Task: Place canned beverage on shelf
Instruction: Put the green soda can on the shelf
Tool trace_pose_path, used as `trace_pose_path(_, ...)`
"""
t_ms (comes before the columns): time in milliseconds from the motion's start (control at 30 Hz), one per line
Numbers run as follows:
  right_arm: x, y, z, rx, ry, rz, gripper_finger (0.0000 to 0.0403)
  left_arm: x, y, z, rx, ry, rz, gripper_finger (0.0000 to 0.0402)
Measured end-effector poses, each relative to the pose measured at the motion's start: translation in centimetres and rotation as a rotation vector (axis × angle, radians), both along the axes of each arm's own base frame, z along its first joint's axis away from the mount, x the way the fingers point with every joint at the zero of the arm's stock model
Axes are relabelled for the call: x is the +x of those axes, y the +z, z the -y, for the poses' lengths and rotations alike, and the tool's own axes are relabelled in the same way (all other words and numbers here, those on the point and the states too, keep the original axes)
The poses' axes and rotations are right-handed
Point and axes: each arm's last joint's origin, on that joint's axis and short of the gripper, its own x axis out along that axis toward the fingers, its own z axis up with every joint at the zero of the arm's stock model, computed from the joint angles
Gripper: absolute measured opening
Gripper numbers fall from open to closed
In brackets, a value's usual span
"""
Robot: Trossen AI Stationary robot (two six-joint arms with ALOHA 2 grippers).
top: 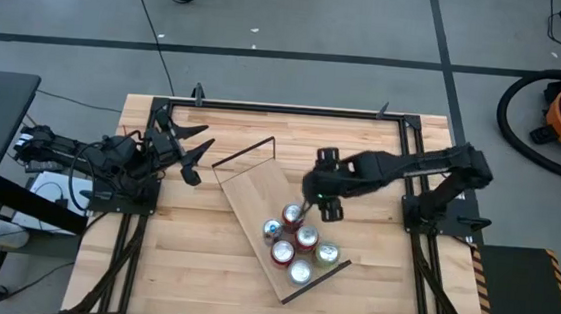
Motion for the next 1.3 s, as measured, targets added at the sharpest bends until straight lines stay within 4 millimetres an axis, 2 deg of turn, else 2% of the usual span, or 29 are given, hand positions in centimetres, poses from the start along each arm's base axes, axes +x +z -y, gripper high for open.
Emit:
trace_pose_path(267,3.4,1.8,3.0,0.065,-0.063,0.064,0.0298,0.1,-0.4,0.0,-0.006,-0.003,-0.03,0.0183)
trace_pose_path(467,6.2,0.4,4.0,0.187,-0.086,0.041,0.03,-0.1,-0.4,0.0,-0.01,-0.006,-0.035,0.0183)
trace_pose_path(633,8.2,-0.6,3.9,0.182,-0.074,0.026,0.03,-1.1,0.0,0.2,-0.022,-0.018,-0.004,0.0183)
trace_pose_path(933,10.6,0.7,3.2,0.247,-0.058,0.103,0.0301,-2.8,0.4,0.7,-0.038,-0.086,0.036,0.0183)
trace_pose_path(1300,13.1,1.6,0.7,0.31,-0.056,0.18,0.0302,-3.2,0.5,0.8,-0.043,-0.109,0.049,0.0183)
